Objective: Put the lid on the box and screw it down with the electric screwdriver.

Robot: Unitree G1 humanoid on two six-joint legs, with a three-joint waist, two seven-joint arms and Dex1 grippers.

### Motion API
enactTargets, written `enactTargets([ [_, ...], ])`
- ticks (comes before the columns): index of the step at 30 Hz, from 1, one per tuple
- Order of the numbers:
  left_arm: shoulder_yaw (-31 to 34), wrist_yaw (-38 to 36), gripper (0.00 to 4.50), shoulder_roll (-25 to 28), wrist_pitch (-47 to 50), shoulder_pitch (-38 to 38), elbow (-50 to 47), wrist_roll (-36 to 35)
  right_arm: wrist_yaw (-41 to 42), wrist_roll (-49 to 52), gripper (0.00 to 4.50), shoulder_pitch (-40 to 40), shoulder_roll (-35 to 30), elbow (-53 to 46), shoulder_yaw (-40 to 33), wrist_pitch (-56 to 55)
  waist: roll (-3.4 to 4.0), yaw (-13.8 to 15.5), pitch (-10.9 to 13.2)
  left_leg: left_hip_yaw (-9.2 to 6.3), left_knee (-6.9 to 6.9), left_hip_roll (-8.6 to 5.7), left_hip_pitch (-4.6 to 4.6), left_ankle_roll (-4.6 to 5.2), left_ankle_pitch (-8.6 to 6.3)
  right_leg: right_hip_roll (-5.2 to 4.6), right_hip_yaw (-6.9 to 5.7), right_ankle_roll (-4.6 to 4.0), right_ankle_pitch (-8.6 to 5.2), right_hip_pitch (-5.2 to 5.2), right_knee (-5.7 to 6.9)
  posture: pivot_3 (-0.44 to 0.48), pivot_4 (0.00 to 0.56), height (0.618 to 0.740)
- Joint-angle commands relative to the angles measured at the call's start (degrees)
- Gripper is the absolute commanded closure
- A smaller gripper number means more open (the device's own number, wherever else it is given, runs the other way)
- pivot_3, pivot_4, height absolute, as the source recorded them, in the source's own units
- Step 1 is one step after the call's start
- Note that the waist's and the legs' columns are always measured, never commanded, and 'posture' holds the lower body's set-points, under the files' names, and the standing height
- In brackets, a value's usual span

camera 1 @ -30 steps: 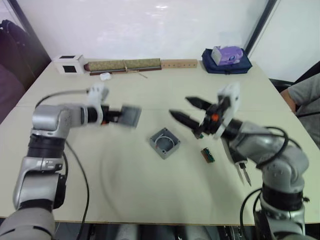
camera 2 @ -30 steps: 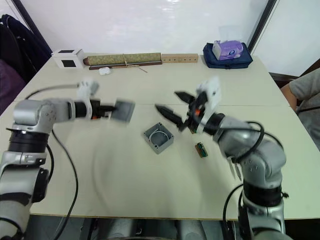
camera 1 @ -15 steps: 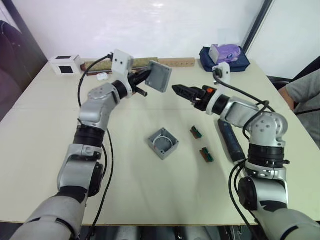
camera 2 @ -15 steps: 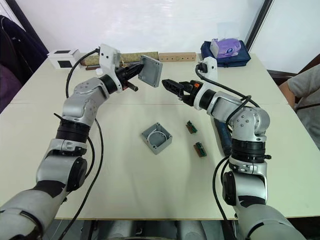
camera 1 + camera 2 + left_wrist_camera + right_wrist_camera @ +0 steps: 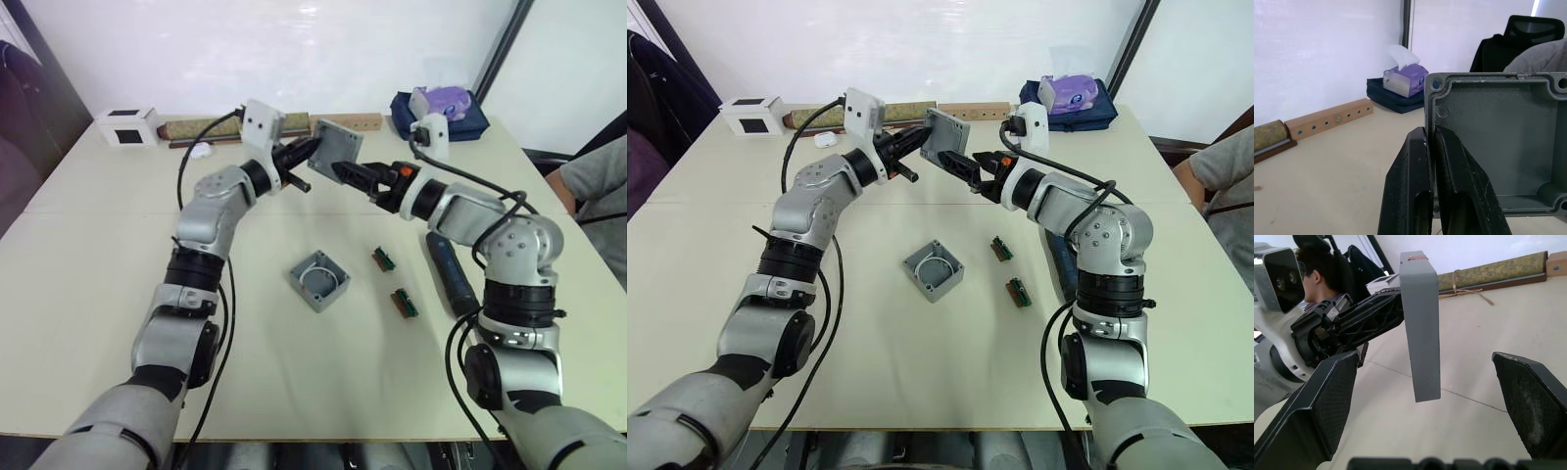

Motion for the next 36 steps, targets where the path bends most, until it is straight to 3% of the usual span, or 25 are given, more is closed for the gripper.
enactTargets([
  [1,1.03,-0.10,4.50,-0.18,0.04,-1.80,-2.33,-0.51,-1.22,0.12,0.90,-0.59,1.09,-3.00,-1.46,-1.77,0.00,-0.01,0.00,0.00,0.00,0.00,0.00,0.00,0.00,0.00,0.00,0.00,0.00,0.00,0.00,0.000,0.150,0.740],
  [6,1.22,-0.24,4.50,-0.28,0.63,-1.89,-2.38,-0.63,-2.28,0.61,2.59,-0.06,2.15,-3.98,-2.07,-2.14,0.00,0.04,0.00,0.00,-0.02,0.01,0.00,0.00,0.00,0.00,0.00,0.00,0.00,-0.01,0.00,0.000,0.150,0.740],
  [10,1.07,-0.35,4.50,-0.18,0.71,-1.56,-2.27,-0.42,-2.50,1.00,4.25,0.52,2.64,-5.13,-2.10,-2.44,0.00,0.04,0.00,0.00,-0.03,0.01,0.00,0.00,0.00,0.00,0.00,0.00,0.00,-0.01,-0.01,0.000,0.150,0.740],
  [11,1.06,-0.38,4.50,-0.17,0.72,-1.48,-2.30,-0.41,-2.58,1.07,4.36,0.64,2.74,-5.37,-2.07,-2.42,0.00,0.04,0.00,0.00,-0.03,0.01,0.00,0.00,0.00,0.00,0.00,0.00,0.00,-0.01,-0.01,0.000,0.150,0.740],
  [16,1.09,-0.44,4.50,-0.29,1.07,-1.36,-2.39,-0.52,-3.36,1.49,4.36,1.19,3.46,-6.04,-2.25,-1.87,0.00,-0.03,0.00,0.00,-0.04,0.01,0.00,0.00,0.00,0.01,0.00,0.00,0.00,-0.01,-0.01,0.000,0.150,0.740],
  [18,1.12,-0.71,3.82,-0.30,1.77,-1.46,-2.15,-0.82,-3.82,1.25,4.36,1.45,3.78,-5.99,-2.08,-1.62,0.00,-0.03,0.00,-0.01,-0.07,0.01,0.00,0.00,0.00,0.02,0.00,0.00,0.00,-0.03,-0.01,0.000,0.150,0.740],
  [19,1.16,-0.78,3.72,-0.26,1.98,-1.54,-1.98,-0.87,-3.84,1.03,4.36,1.58,3.85,-6.05,-1.90,-1.68,0.00,-0.01,0.00,-0.01,-0.08,0.01,0.00,0.00,0.00,0.02,0.00,0.00,0.00,-0.04,-0.01,0.000,0.150,0.740],
  [26,1.46,-1.33,0.96,0.10,3.94,-1.49,-2.56,-1.56,-4.10,0.92,4.36,2.18,4.16,-6.55,-1.67,-2.03,0.00,0.01,0.00,0.01,-0.24,0.01,0.00,-0.02,0.01,0.01,0.01,0.00,0.00,-0.10,-0.04,0.000,0.150,0.740],
  [27,2.00,-2.06,0.73,0.86,5.82,-1.35,-3.26,-2.60,-4.00,0.36,4.36,2.37,3.91,-6.82,-1.42,-2.53,0.00,-0.02,0.00,0.01,-0.26,0.01,0.00,-0.02,0.01,0.02,0.02,0.00,0.00,-0.13,-0.04,0.000,0.150,0.740],
  [29,3.93,-2.63,0.73,2.52,9.47,-1.25,-4.62,-4.92,-3.46,-2.06,4.36,3.00,2.85,-7.98,-0.25,-4.81,0.00,-0.15,0.00,0.02,-0.29,0.01,0.00,-0.02,0.02,0.03,0.03,0.00,0.00,-0.15,-0.03,0.000,0.150,0.740],
  [32,8.52,-2.88,0.73,5.77,15.35,-0.70,-6.48,-9.63,4.20,-16.18,4.36,7.93,-6.32,-15.69,10.52,-18.27,0.03,-0.18,0.02,0.03,-0.35,0.02,-0.03,-0.03,0.02,0.07,0.06,-0.01,0.00,-0.26,-0.02,0.000,0.150,0.740],
  [35,8.55,-2.89,1.35,7.48,17.42,1.28,-9.10,-10.06,8.20,-26.72,4.36,13.22,-13.24,-19.63,18.01,-28.42,0.03,-0.24,0.02,0.05,-0.36,0.00,-0.23,-0.03,0.02,0.09,0.07,0.00,-0.01,-0.48,-0.04,0.000,0.150,0.740],
  [36,8.65,-2.94,1.74,7.98,18.51,1.93,-10.10,-10.34,8.84,-29.95,4.36,14.88,-14.85,-20.59,19.83,-31.34,0.02,-0.16,0.01,0.05,-0.36,0.00,-0.23,-0.04,0.03,0.09,0.07,0.00,-0.01,-0.47,-0.05,0.000,0.150,0.740],
])
